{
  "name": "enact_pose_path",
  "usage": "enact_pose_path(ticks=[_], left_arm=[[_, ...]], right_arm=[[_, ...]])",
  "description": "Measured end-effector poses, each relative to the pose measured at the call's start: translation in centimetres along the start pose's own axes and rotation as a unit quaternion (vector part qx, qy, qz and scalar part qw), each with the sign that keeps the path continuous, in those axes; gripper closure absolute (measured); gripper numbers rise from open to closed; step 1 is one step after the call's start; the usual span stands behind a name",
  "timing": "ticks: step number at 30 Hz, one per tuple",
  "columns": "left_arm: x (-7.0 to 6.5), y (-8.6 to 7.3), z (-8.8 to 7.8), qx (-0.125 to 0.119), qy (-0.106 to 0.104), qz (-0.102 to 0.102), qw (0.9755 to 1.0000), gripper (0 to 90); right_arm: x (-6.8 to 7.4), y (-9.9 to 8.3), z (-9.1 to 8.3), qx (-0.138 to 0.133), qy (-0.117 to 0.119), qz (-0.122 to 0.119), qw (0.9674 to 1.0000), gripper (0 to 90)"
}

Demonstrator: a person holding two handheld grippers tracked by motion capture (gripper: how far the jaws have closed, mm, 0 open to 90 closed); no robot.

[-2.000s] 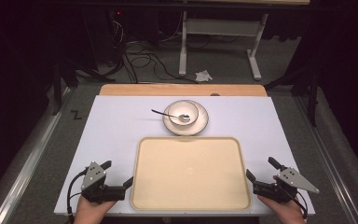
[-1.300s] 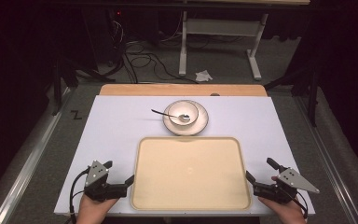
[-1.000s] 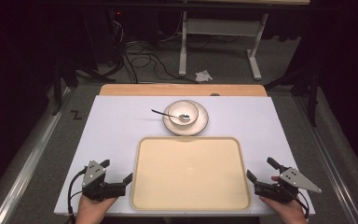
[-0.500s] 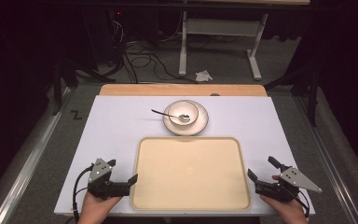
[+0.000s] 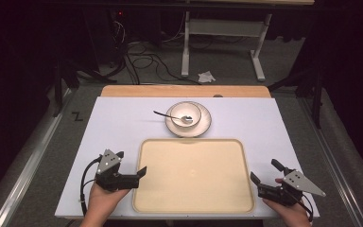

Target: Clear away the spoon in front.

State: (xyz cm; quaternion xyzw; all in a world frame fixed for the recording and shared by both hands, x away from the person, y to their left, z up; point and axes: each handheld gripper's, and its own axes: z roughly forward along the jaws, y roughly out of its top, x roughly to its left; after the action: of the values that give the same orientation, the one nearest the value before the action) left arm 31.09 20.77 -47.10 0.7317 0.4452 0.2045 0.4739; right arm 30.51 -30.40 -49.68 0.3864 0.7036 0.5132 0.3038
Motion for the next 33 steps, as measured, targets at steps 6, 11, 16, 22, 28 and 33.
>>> enact_pose_path(ticks=[6, 11, 16, 22, 28, 33], left_arm=[[-0.1, 0.7, 0.9, 0.002, -0.015, -0.009, 0.9998, 0.7], [-0.3, 1.4, 1.5, 0.003, -0.014, -0.006, 0.9999, 1.4], [-0.3, 2.1, 2.1, 0.000, -0.007, 0.001, 1.0000, 3.7], [-0.6, 3.0, 2.8, 0.006, 0.002, 0.009, 0.9999, 2.3], [-0.7, 3.7, 3.4, 0.005, -0.002, 0.007, 1.0000, 1.9], [-0.4, 4.2, 3.9, 0.013, -0.006, -0.002, 0.9999, 1.9]], right_arm=[[0.0, 0.0, 0.1, 0.002, 0.001, -0.002, 1.0000, 8.7], [0.0, 0.0, 0.1, 0.003, 0.000, -0.001, 1.0000, 7.6], [0.1, 0.0, 0.2, 0.005, 0.002, -0.003, 1.0000, 6.4], [0.4, 0.1, 0.4, 0.008, 0.014, -0.012, 0.9998, 5.9], [0.5, 0.2, 0.3, 0.006, 0.020, -0.014, 0.9997, 4.8], [0.4, 0.2, 0.4, 0.009, 0.017, -0.010, 0.9998, 3.6]])
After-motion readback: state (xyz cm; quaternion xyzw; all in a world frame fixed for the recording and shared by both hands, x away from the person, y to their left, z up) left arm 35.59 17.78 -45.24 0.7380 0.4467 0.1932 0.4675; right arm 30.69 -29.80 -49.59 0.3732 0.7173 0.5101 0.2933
